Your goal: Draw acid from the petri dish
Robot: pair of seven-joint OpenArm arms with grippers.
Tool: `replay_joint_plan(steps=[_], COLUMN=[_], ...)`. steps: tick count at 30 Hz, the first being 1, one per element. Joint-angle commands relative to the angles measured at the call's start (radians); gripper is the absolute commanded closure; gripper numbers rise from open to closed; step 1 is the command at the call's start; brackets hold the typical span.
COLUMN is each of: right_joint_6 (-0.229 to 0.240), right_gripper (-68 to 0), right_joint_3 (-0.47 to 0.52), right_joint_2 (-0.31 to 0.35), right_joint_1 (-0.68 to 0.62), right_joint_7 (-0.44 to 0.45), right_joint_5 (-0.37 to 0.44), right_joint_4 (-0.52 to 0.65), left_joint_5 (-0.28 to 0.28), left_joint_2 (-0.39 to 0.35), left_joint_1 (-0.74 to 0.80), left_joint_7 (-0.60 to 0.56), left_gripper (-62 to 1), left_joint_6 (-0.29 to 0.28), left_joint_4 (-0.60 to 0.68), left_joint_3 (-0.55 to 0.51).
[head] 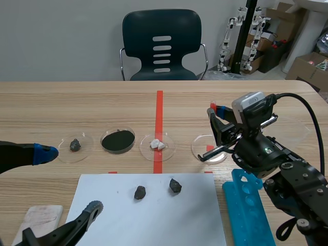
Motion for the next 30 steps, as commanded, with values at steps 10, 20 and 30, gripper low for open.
replay_joint_plan(steps=[10,20,30], right_joint_6=[0.000,0.001,0.001], right_gripper=[-6.7,-6.9,-8.0], right_joint_3=[0.000,0.000,0.000], right_joint_2=[0.000,0.000,0.000], right_joint_1=[0.022,0.022,0.022], right_joint_7=[0.008,0.007,0.007], right_joint_5=[0.008,0.008,0.008], right_joint_4=[0.007,0.007,0.007], left_joint_5=[-0.010,-0.010,-0.010], left_joint_2=[0.005,0.005,0.005], left_joint_1=[0.000,0.000,0.000], left_joint_7=[-0.018,-0.021,-0.021], left_gripper=[-62.3,-62.3,-62.3], left_joint_6=[0.002,0.002,0.002], left_joint_4=[0.007,0.007,0.007], left_joint_3=[-0.003,-0.003,-0.003])
